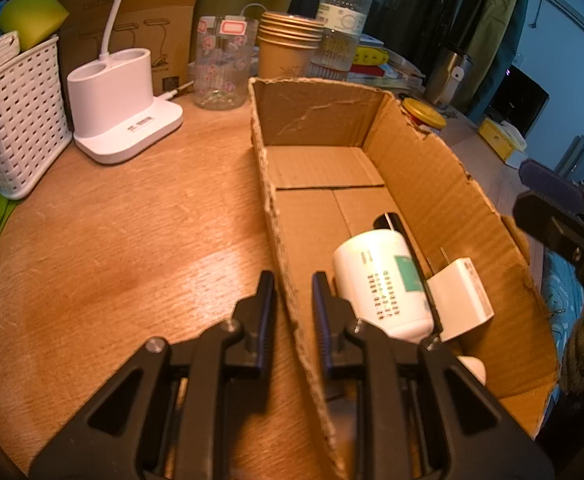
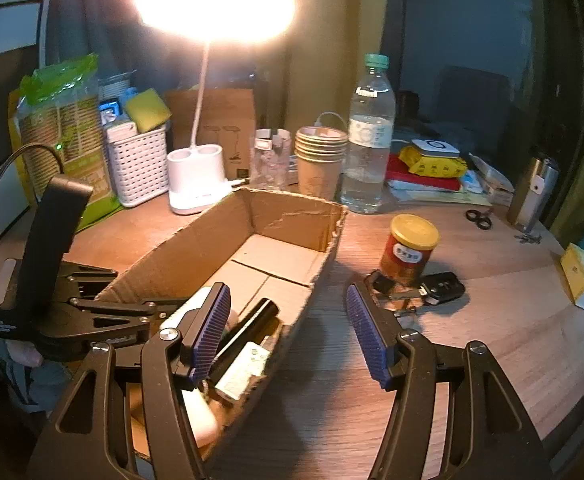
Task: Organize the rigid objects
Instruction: 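Move the right gripper back toward the brown-strap wristwatch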
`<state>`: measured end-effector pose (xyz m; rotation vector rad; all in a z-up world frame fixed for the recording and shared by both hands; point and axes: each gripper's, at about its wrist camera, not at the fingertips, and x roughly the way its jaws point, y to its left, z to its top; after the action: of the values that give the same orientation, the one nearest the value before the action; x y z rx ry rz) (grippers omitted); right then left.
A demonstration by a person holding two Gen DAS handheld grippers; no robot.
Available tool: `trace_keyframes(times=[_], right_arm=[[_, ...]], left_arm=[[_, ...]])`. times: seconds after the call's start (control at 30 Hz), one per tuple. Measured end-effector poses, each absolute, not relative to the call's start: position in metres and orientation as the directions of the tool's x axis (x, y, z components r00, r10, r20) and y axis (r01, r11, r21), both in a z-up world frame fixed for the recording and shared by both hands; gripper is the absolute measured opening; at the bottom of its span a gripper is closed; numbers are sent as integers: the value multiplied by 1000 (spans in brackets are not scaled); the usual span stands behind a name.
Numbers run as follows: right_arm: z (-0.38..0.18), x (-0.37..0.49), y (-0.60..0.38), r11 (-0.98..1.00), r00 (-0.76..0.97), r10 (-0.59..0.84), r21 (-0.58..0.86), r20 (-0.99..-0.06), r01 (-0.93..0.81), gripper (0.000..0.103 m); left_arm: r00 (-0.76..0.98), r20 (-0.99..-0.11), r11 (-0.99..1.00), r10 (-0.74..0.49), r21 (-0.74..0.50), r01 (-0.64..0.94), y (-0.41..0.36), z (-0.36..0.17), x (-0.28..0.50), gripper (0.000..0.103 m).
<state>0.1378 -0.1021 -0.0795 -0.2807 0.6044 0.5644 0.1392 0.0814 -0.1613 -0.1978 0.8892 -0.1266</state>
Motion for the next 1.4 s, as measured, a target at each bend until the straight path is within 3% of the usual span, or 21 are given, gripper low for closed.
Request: trace_keyframes(times=[1.4], right_arm=[[-108, 185, -157, 915, 709, 284, -39, -645, -402, 64]], left_arm=[[624, -758, 974, -192, -224, 27, 81, -161, 139, 21]])
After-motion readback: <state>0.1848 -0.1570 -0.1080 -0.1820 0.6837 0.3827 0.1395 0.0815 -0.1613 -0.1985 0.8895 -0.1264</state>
